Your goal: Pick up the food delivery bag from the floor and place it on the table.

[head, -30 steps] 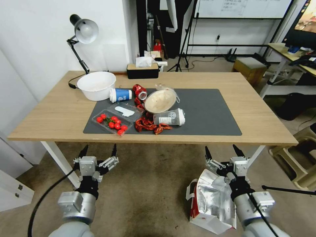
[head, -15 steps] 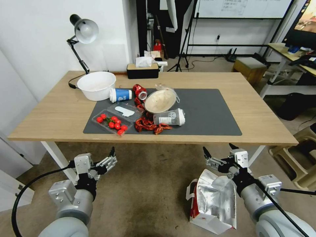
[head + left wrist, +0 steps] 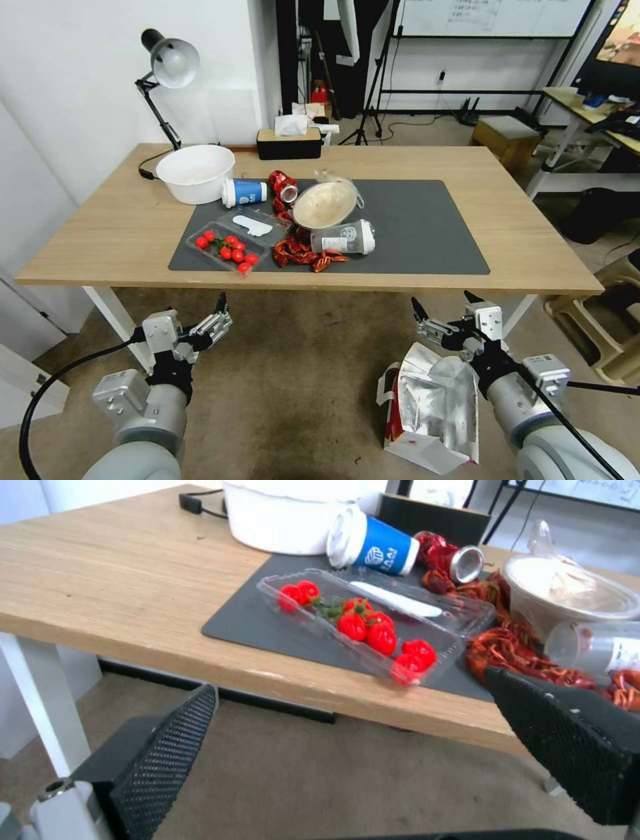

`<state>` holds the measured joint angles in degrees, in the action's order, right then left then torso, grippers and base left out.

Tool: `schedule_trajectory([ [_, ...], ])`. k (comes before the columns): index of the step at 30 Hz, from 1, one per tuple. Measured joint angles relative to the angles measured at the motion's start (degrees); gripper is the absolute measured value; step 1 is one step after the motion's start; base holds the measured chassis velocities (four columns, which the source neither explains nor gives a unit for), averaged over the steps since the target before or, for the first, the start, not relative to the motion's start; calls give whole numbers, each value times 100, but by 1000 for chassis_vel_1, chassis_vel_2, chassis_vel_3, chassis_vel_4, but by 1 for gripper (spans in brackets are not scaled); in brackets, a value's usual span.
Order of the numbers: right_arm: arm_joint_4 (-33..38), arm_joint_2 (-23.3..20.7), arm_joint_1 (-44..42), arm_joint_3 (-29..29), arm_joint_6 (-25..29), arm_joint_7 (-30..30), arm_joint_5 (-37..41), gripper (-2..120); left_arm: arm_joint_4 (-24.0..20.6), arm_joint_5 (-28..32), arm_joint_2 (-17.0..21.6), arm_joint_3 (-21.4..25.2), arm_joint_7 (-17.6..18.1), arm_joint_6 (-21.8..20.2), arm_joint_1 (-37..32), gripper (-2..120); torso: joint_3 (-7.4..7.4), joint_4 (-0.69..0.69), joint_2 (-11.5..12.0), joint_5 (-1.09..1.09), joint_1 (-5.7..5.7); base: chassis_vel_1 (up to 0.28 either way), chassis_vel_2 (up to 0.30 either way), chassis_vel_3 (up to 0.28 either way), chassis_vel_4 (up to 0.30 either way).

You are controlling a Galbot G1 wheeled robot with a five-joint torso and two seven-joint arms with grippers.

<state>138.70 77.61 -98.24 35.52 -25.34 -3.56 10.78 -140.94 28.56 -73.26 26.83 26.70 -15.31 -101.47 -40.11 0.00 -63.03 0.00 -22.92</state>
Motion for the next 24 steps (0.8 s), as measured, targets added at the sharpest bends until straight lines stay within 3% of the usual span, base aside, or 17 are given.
schedule_trajectory([
  [12, -42, 62, 6, -20, 36, 7, -47, 100, 1, 49, 3, 5, 33, -174, 48, 100, 77, 0, 141, 0, 63, 0, 0, 0, 0],
  [24, -72, 117, 24, -20, 53, 23, -63, 100, 25, 40, 8, 0, 33, -195, 48, 100, 301, 0, 539, 0, 235, 0, 0, 0, 0],
])
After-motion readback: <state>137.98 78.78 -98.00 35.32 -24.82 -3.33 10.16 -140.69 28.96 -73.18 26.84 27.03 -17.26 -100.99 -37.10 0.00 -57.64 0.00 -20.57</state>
